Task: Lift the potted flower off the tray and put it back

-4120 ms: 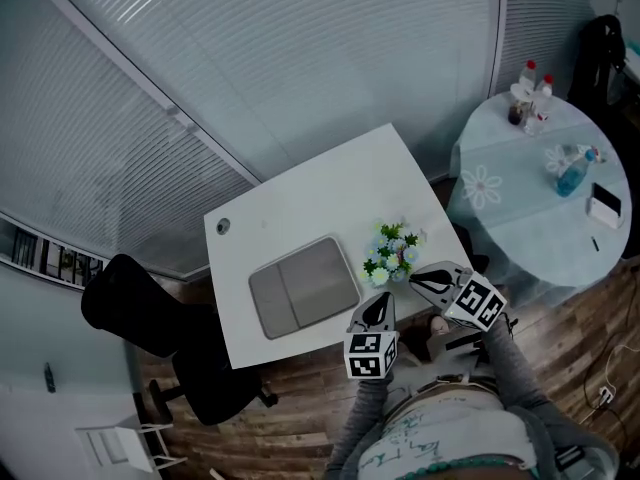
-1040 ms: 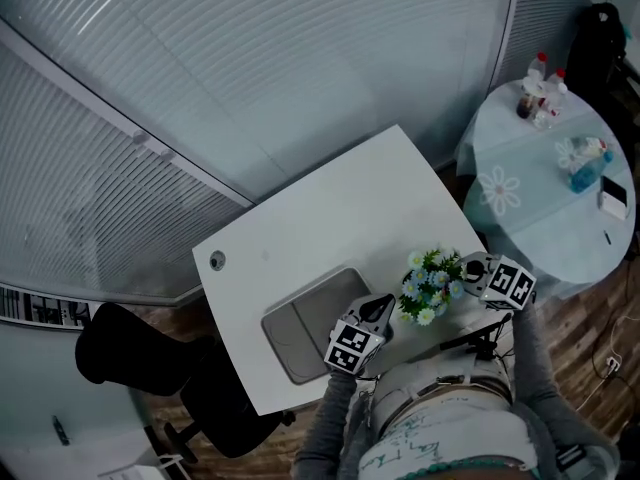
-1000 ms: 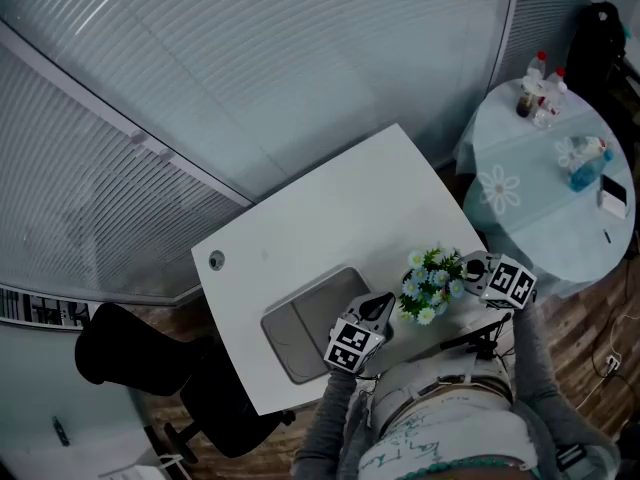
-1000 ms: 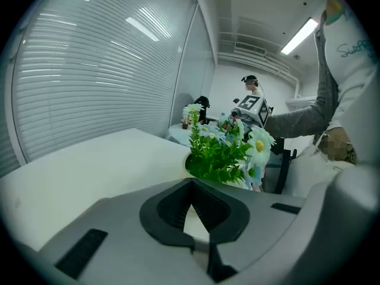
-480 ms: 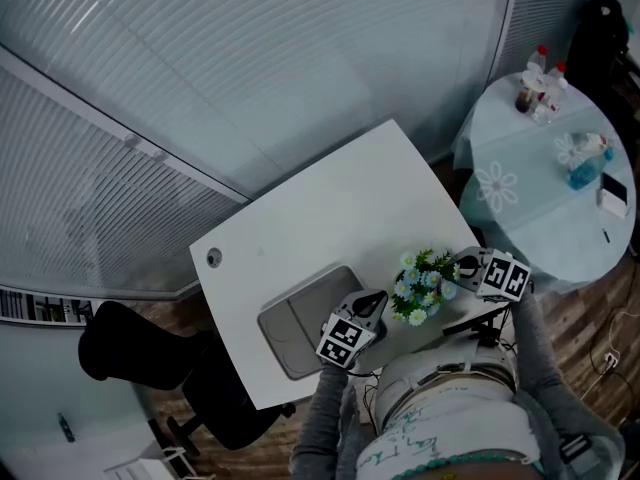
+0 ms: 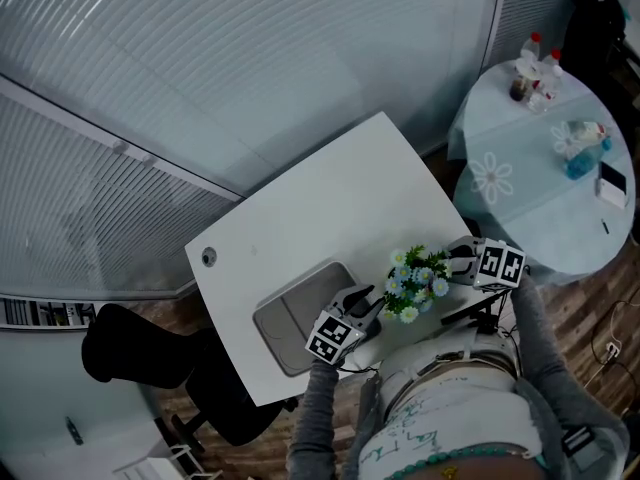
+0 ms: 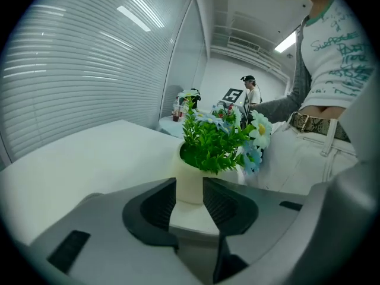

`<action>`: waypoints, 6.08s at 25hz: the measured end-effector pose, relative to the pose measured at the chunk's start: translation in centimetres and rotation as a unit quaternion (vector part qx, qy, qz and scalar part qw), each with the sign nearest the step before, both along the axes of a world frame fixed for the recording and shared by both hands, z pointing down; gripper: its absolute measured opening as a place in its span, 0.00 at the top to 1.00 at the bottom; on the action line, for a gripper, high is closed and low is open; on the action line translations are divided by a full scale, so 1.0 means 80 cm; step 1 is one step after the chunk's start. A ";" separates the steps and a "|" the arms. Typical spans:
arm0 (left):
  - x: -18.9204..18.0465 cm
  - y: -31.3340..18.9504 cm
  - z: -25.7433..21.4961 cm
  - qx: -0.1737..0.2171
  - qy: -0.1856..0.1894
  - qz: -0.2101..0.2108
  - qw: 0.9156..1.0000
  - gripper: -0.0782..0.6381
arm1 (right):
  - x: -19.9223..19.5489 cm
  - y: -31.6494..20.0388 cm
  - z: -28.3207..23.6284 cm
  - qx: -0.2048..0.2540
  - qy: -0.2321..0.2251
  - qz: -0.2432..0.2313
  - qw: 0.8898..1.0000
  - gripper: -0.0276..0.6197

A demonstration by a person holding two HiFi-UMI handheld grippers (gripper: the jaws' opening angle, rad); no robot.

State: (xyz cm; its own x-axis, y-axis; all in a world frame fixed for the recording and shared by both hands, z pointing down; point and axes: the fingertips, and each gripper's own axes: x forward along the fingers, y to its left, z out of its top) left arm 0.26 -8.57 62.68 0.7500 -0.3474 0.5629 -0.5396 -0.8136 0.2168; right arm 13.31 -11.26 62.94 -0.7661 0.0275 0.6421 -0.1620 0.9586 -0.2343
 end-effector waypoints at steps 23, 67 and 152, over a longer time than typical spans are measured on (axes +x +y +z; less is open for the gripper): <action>0.047 -0.010 0.021 -0.019 -0.006 0.084 0.996 0.33 | -0.043 0.001 0.024 -0.007 0.007 -0.096 0.995 0.38; 0.064 -0.021 0.041 -0.009 -0.069 0.116 0.991 0.28 | -0.073 0.006 0.028 -0.011 -0.021 -0.138 0.990 0.36; 0.076 -0.019 -0.203 0.017 -0.037 0.061 0.997 0.28 | -0.059 -0.001 -0.210 0.011 0.024 -0.182 0.983 0.36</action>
State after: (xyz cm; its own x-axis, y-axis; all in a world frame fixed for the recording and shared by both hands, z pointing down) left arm 6.33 -10.10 46.46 0.7447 -0.2759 0.6077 -0.4501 -0.8799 0.1521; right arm 8.62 -11.35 46.18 -0.6767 0.2806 0.6807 0.1830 0.9596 -0.2136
